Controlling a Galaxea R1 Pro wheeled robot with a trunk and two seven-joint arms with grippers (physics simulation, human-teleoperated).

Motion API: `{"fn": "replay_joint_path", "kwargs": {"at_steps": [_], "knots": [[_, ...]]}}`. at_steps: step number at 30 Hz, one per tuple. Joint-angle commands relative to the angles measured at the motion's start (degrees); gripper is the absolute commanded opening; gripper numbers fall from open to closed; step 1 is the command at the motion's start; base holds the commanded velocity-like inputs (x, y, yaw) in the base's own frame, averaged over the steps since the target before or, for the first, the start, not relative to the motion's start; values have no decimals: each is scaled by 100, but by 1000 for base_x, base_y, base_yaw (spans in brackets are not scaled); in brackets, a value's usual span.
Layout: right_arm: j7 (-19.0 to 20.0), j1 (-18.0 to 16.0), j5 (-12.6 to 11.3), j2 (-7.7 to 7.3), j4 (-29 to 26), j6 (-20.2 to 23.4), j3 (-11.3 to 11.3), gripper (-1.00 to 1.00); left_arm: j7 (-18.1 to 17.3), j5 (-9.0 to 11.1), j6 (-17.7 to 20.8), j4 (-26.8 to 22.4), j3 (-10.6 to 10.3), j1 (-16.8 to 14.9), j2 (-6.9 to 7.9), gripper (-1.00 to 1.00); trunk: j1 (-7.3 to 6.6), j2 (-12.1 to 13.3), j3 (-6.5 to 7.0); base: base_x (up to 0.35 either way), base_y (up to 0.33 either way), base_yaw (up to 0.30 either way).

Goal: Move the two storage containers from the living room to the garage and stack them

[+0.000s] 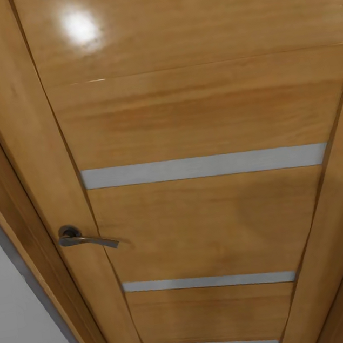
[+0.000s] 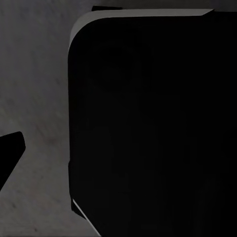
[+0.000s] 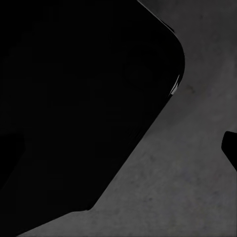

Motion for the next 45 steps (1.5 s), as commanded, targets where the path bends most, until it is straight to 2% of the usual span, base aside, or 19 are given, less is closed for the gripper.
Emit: {"fn": "replay_joint_path", "kwargs": {"at_steps": [1,10,40,43,45], "knots": [[5,-3,-10,0,6,-22,18,100,3,22,-8,0,7,-2,-1,100,-2,-3,-6,-187,0,0],[5,-3,-10,2,6,-22,18,100,3,17,-11,0,7,-2,-1,100,-2,-3,-6,-203,0,0],[46,-3,-3,1,6,-20,29,100,3,3,-17,0,-34,-2,50,100,-2,-3,-6,-4,0,0],[51,-10,45,86,40,15,87,100,3,-4,-14,-9,-26,-9,65,100,-2,-3,-6,0,0,0],[50,-11,44,87,43,12,87,100,3,-4,-16,-9,-26,-10,67,100,-2,-3,-6,0,0,0]]}}
